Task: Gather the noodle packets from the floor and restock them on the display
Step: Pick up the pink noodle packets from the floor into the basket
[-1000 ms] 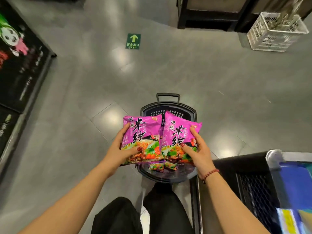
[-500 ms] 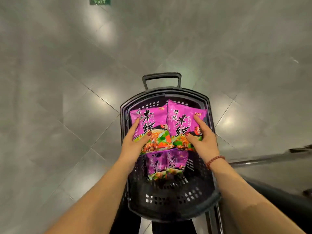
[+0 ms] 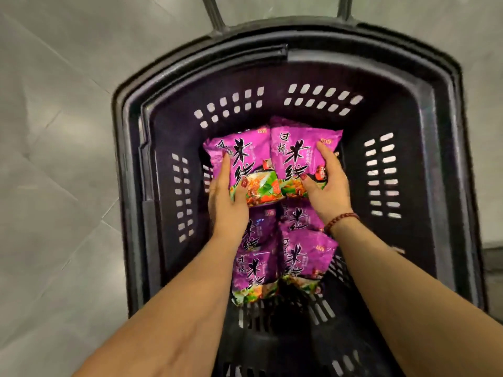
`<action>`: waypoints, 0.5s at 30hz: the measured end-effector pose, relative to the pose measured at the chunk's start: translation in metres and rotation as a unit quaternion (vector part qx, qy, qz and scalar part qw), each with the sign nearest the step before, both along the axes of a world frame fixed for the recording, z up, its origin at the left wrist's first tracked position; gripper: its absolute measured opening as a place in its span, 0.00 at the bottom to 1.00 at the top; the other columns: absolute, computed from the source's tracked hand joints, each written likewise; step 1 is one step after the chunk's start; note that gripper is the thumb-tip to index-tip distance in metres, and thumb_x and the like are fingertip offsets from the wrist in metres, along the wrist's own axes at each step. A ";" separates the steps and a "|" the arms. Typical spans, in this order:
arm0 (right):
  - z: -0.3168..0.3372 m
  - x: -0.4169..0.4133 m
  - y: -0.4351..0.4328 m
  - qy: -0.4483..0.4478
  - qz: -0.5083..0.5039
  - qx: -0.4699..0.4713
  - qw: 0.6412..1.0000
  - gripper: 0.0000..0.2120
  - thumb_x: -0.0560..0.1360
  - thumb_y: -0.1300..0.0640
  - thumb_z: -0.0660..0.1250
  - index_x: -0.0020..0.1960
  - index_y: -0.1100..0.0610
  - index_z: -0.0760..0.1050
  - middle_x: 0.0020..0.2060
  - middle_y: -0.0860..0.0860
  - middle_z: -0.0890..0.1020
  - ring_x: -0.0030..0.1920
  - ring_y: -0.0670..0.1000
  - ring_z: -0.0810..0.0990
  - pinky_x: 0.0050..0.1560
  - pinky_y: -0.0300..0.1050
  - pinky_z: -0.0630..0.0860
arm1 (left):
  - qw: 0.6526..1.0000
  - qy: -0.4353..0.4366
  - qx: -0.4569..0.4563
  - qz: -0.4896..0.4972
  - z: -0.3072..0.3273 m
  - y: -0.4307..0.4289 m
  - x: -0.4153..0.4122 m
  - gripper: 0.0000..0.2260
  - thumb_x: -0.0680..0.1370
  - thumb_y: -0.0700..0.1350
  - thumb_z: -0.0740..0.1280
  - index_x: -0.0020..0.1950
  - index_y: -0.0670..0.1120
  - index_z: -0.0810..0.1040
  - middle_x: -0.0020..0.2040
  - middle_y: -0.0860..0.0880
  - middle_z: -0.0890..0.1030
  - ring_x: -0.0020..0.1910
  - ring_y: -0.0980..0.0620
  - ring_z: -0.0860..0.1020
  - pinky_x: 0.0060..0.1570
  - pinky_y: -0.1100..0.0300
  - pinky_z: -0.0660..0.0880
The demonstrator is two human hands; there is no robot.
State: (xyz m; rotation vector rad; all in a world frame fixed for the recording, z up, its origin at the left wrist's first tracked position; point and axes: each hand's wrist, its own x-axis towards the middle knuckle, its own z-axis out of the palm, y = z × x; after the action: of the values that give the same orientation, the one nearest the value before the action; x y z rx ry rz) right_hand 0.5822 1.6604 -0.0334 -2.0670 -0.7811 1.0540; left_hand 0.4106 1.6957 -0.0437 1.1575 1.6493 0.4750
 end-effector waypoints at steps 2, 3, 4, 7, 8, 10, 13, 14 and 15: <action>-0.023 0.001 -0.002 -0.007 -0.001 -0.006 1.000 0.32 0.77 0.67 0.65 0.75 0.47 0.60 0.74 0.44 0.62 0.68 0.37 0.58 0.59 0.19 0.59 | 0.999 0.036 0.016 -0.029 -0.019 0.000 0.003 0.32 0.81 0.36 0.60 0.76 0.65 0.56 0.78 0.54 0.58 0.60 0.79 0.60 0.46 0.83 0.61; -0.032 0.002 -0.003 -0.018 0.004 -0.012 1.000 0.32 0.77 0.66 0.65 0.76 0.47 0.60 0.74 0.44 0.63 0.68 0.37 0.58 0.63 0.26 0.60 | 0.998 0.049 0.012 -0.040 -0.026 -0.001 0.004 0.31 0.82 0.37 0.60 0.76 0.66 0.56 0.79 0.53 0.55 0.58 0.80 0.60 0.46 0.83 0.62; -0.040 0.003 -0.004 -0.037 0.014 -0.019 0.999 0.32 0.77 0.65 0.65 0.76 0.47 0.59 0.74 0.45 0.63 0.68 0.37 0.58 0.66 0.31 0.59 | 0.997 0.060 0.006 -0.047 -0.030 -0.001 0.005 0.31 0.82 0.39 0.60 0.76 0.66 0.55 0.79 0.53 0.52 0.52 0.82 0.60 0.48 0.82 0.63; -0.054 0.000 -0.003 -0.166 0.058 -0.048 0.983 0.33 0.77 0.63 0.65 0.77 0.51 0.56 0.75 0.55 0.58 0.74 0.49 0.58 0.72 0.43 0.60 | 0.982 0.152 0.056 -0.093 -0.035 -0.002 0.008 0.31 0.82 0.41 0.61 0.78 0.62 0.52 0.80 0.52 0.44 0.64 0.68 0.66 0.67 0.64 0.65; -0.055 -0.004 -0.003 -0.253 0.077 -0.055 0.963 0.33 0.77 0.62 0.66 0.77 0.53 0.56 0.75 0.59 0.57 0.75 0.55 0.57 0.73 0.48 0.60 | 0.963 0.214 0.105 -0.124 -0.037 -0.003 0.008 0.31 0.81 0.43 0.62 0.79 0.58 0.51 0.80 0.50 0.43 0.73 0.57 0.60 0.72 0.56 0.61; -0.053 -0.012 -0.006 -0.403 0.119 -0.058 0.906 0.34 0.75 0.58 0.68 0.77 0.55 0.57 0.75 0.62 0.58 0.75 0.60 0.57 0.73 0.53 0.58 | 0.915 0.290 0.207 -0.191 -0.041 -0.003 0.005 0.33 0.79 0.47 0.63 0.80 0.53 0.48 0.80 0.45 0.46 0.78 0.46 0.48 0.76 0.49 0.50; -0.058 -0.015 -0.006 -0.465 0.243 -0.045 0.850 0.35 0.75 0.52 0.68 0.77 0.54 0.56 0.76 0.60 0.57 0.76 0.61 0.55 0.73 0.54 0.49 | 0.861 0.299 0.272 -0.310 -0.047 0.001 0.006 0.33 0.78 0.51 0.62 0.79 0.51 0.47 0.80 0.45 0.50 0.78 0.45 0.46 0.76 0.45 0.47; -0.061 -0.012 -0.005 -0.473 0.289 -0.060 0.830 0.35 0.76 0.48 0.66 0.78 0.53 0.54 0.77 0.59 0.55 0.76 0.61 0.53 0.73 0.55 0.47 | 0.846 0.309 0.264 -0.344 -0.049 0.004 0.006 0.34 0.79 0.51 0.62 0.78 0.52 0.45 0.80 0.47 0.47 0.77 0.47 0.43 0.76 0.45 0.46; -0.065 -0.010 -0.003 -0.474 0.325 -0.087 0.814 0.35 0.78 0.46 0.63 0.78 0.52 0.51 0.77 0.58 0.52 0.77 0.61 0.51 0.74 0.56 0.45 | 0.834 0.325 0.244 -0.373 -0.052 0.007 0.007 0.34 0.80 0.52 0.61 0.78 0.54 0.43 0.79 0.49 0.42 0.76 0.49 0.40 0.76 0.45 0.44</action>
State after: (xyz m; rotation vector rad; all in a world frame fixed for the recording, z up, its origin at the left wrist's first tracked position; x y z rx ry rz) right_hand 0.5719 1.6569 -0.0980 -2.5272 -2.0617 0.2932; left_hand 0.4173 1.7023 -0.0955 2.4143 1.4585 -0.0429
